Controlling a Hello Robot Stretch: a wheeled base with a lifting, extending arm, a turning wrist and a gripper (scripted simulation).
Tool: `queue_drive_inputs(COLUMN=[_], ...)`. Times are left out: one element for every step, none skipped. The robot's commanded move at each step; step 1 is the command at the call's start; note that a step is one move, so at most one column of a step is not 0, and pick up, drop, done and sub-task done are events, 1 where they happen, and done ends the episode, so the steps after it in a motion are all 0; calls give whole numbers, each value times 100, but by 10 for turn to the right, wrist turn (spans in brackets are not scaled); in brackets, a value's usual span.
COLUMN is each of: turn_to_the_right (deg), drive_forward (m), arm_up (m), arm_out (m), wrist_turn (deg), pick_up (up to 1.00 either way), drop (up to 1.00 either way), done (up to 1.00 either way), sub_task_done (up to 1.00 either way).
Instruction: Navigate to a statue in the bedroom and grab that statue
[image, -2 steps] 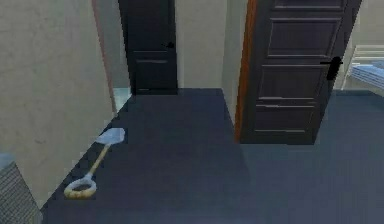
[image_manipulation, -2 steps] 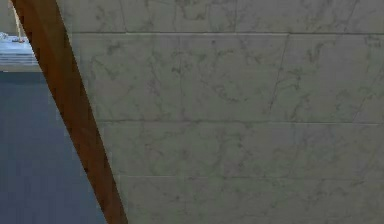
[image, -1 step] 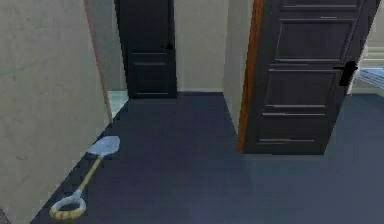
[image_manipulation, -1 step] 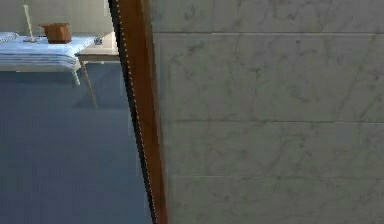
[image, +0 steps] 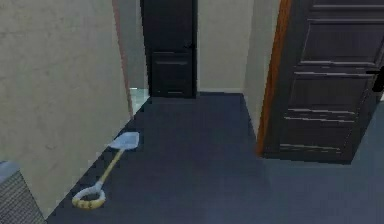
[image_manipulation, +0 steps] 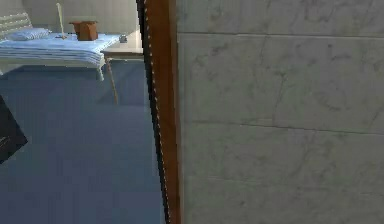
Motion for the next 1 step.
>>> queue_drive_inputs(turn_to_the_right=[0], drive_forward=[100], arm_up=[0], arm_out=[0], wrist_turn=[0], pick_up=[0], drop=[0], done=[0], sub_task_done=[0])
